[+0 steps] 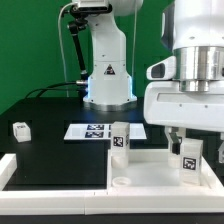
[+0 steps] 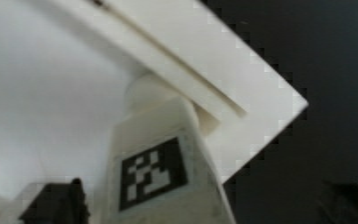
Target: Assemble square table
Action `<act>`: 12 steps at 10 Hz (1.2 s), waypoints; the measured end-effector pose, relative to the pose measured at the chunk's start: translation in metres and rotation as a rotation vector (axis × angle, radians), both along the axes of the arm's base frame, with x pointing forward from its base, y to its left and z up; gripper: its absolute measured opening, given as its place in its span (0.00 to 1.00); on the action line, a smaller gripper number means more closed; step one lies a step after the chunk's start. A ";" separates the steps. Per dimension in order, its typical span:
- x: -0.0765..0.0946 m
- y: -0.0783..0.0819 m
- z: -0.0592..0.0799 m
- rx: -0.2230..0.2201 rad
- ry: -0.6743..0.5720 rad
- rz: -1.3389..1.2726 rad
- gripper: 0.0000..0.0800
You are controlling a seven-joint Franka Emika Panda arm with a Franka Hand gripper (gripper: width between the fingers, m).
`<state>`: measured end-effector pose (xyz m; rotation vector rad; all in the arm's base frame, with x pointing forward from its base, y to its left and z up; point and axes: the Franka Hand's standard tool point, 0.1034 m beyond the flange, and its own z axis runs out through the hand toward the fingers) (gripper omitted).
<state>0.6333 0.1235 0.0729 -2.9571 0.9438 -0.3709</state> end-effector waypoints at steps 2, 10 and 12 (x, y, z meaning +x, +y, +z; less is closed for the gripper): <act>0.003 -0.002 0.000 -0.042 0.016 0.139 0.81; -0.002 -0.012 -0.002 0.074 0.021 -0.411 0.37; -0.005 -0.014 -0.004 0.183 0.028 -0.732 0.37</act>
Offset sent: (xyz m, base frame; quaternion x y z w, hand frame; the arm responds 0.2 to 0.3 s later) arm 0.0000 0.0000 0.0000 0.0000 0.0000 0.0000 1.0000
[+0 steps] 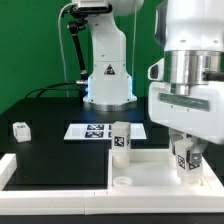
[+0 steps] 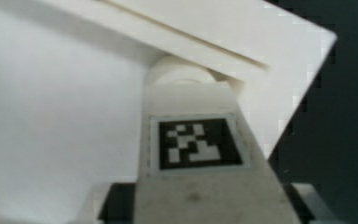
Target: Assemble square table
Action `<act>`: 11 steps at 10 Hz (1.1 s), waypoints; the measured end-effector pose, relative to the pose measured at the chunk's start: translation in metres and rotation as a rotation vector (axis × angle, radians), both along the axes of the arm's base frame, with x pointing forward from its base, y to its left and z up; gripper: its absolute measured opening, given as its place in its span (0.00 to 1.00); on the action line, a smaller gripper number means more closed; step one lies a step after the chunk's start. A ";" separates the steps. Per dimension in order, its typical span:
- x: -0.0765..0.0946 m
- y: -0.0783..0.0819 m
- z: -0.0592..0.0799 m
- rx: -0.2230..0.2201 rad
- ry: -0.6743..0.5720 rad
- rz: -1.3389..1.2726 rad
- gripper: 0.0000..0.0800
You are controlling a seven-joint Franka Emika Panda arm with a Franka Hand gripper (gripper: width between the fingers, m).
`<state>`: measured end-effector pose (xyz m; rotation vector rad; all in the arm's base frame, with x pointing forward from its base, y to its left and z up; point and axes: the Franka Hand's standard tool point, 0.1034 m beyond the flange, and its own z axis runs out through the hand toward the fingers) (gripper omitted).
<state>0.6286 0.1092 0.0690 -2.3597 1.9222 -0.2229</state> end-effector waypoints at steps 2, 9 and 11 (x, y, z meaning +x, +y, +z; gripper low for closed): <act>-0.005 0.004 -0.002 0.099 -0.053 -0.315 0.37; -0.007 0.016 -0.003 0.101 -0.080 -0.360 0.74; -0.005 0.017 -0.003 0.000 -0.090 0.049 0.80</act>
Offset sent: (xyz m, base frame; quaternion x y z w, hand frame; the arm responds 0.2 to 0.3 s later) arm 0.0045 0.0178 -0.0021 0.0828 0.0034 0.2041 0.9754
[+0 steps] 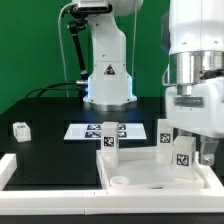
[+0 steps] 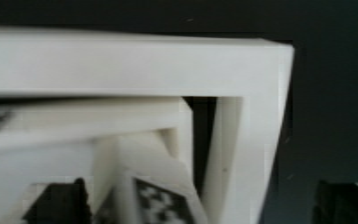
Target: Assemble square table
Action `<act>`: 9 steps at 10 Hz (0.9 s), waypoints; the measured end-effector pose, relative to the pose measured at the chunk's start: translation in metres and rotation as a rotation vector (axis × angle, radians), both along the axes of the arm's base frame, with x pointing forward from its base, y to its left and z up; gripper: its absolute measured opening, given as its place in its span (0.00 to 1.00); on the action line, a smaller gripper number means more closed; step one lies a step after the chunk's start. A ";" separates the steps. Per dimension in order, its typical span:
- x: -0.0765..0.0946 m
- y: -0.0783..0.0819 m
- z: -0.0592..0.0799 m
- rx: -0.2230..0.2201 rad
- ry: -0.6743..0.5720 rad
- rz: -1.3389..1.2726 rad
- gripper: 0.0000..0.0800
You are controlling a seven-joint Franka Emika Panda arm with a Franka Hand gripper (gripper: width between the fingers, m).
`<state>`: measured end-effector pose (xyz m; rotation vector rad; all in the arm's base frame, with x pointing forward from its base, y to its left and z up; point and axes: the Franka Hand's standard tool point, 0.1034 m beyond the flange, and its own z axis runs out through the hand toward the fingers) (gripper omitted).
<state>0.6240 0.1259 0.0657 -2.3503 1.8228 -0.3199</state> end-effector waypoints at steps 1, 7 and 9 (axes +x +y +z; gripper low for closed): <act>0.000 -0.001 0.000 -0.003 0.000 0.011 0.81; 0.002 -0.012 0.005 -0.176 0.013 0.588 0.81; 0.002 -0.010 0.006 -0.245 0.025 0.792 0.81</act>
Offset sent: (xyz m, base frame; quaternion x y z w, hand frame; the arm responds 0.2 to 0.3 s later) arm 0.0000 0.0000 0.0000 0.0000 0.0000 -0.1296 0.9916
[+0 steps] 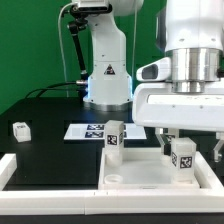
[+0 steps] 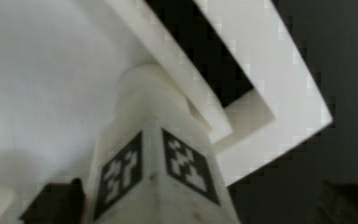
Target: Assemble square table
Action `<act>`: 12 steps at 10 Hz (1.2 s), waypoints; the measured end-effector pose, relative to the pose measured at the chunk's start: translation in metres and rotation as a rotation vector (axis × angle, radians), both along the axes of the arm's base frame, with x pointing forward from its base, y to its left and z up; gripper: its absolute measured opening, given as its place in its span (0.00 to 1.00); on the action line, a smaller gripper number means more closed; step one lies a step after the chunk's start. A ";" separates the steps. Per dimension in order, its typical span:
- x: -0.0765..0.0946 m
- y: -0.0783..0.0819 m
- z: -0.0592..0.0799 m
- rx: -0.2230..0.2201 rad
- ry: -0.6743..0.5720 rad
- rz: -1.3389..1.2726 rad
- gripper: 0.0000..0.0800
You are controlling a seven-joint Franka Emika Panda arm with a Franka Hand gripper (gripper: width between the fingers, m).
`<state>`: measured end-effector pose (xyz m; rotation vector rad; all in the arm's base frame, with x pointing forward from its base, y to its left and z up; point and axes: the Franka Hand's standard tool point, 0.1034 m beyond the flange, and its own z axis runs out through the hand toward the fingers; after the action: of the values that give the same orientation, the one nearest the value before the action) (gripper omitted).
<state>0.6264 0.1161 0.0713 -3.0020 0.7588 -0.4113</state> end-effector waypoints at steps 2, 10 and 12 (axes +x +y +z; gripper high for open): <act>0.002 -0.010 0.000 -0.049 0.008 0.168 0.81; 0.004 -0.020 0.001 -0.045 0.004 0.127 0.36; 0.004 -0.021 0.000 -0.005 -0.003 -0.027 0.36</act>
Offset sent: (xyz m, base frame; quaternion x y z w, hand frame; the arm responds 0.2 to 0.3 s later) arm -0.0068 -0.0021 0.0044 0.0173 -0.0184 -0.1542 0.9877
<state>0.6301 0.0955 0.0712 -2.9978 0.8000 -0.4192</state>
